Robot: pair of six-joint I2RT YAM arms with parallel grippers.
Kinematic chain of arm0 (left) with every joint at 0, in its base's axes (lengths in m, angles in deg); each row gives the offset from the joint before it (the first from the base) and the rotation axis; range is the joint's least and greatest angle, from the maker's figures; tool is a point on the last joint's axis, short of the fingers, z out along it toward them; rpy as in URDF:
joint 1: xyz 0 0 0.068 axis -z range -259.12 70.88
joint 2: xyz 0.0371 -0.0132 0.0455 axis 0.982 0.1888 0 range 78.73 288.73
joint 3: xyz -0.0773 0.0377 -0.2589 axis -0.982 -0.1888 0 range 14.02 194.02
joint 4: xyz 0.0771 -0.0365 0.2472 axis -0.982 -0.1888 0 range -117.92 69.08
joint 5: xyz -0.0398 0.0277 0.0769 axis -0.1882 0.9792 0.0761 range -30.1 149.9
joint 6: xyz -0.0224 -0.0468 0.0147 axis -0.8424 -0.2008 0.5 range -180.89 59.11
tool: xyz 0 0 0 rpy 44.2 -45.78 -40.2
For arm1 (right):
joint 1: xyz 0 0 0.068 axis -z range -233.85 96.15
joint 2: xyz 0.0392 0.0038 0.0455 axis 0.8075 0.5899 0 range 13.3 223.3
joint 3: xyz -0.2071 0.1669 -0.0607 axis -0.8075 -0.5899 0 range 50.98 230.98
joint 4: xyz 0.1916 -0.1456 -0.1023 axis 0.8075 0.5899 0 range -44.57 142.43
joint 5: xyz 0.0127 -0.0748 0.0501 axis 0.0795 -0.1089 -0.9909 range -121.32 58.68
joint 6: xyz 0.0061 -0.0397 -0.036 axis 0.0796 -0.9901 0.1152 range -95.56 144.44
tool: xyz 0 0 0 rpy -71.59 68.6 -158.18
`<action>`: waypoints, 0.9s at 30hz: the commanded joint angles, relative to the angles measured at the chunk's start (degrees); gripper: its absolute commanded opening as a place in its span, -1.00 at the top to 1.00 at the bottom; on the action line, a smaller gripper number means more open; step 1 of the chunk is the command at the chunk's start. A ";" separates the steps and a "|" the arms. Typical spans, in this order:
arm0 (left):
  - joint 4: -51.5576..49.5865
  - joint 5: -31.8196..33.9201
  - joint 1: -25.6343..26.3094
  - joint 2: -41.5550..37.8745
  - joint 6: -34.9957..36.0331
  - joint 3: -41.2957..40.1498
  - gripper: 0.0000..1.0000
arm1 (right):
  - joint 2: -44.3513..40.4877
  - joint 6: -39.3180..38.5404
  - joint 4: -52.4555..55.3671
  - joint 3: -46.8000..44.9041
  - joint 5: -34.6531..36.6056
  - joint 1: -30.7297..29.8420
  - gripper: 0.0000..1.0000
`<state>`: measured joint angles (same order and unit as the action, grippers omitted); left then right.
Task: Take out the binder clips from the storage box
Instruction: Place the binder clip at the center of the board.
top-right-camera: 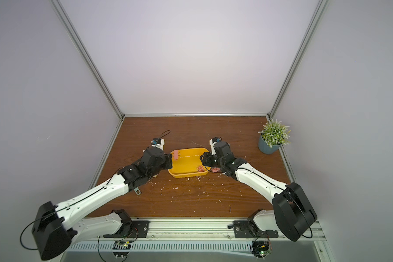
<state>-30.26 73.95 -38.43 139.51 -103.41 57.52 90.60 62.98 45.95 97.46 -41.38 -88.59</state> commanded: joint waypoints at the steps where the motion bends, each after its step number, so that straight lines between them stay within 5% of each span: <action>1: 4.86 2.66 -1.73 -5.02 -5.77 -3.29 1.00 | -0.70 0.74 -5.23 0.65 -4.07 -0.56 -0.03; 10: 1.20 8.02 -3.11 -17.54 -20.55 -13.05 1.00 | 3.66 -2.93 -5.30 6.79 -4.08 -7.69 -0.03; 19: 11.27 -7.48 -13.38 -23.99 -34.73 -27.90 1.00 | 10.05 -3.92 -3.70 11.31 -5.38 -12.53 -0.02; 27: 14.88 -8.95 -15.91 -22.08 -38.65 -31.09 1.00 | 10.51 -3.86 -3.07 11.69 -4.79 -12.64 -0.02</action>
<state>-18.59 66.41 -53.69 116.25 -139.87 25.37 101.90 60.16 43.17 106.79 -45.58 -101.14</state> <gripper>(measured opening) 0.049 0.513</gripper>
